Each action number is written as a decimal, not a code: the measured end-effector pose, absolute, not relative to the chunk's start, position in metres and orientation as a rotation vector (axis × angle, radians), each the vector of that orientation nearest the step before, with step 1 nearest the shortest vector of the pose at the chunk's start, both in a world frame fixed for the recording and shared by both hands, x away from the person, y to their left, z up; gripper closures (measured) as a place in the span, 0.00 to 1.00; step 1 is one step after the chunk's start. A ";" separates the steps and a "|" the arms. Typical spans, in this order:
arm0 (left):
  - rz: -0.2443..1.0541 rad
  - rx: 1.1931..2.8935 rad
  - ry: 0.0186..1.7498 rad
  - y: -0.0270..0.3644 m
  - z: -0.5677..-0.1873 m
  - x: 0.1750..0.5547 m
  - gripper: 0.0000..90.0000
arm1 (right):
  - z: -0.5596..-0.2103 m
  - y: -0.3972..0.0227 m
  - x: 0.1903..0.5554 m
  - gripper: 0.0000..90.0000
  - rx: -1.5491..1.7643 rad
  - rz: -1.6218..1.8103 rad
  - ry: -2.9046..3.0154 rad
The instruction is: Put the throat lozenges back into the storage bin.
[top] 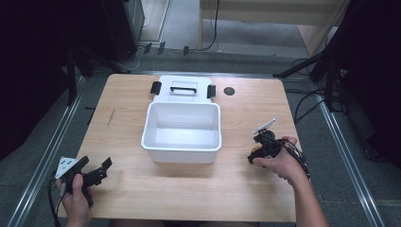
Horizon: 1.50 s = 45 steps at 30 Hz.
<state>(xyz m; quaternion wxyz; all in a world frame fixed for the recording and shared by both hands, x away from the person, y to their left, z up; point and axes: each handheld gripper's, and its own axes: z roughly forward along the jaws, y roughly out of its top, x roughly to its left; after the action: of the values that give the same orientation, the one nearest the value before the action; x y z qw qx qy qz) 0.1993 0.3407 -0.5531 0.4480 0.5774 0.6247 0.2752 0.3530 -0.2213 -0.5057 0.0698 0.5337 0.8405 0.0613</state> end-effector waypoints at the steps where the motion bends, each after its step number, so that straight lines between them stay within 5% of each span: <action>1: 0.681 1.429 1.546 0.341 -0.553 0.199 0.07 | -0.507 -0.220 0.354 0.14 1.625 0.182 2.527; 6: 0.681 1.430 1.545 0.341 -0.553 0.199 0.07 | -0.509 -0.219 0.357 0.22 1.648 0.166 2.529; 45: 0.684 1.429 1.544 0.341 -0.553 0.199 0.07 | -0.425 -0.180 0.368 0.23 1.359 0.364 2.636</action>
<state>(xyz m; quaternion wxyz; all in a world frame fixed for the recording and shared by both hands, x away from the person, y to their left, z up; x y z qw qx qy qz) 0.1994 0.3406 -0.5531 0.4483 0.5773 0.6240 0.2762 0.3685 -0.1799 -0.4248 0.0766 0.4536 0.8796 0.1215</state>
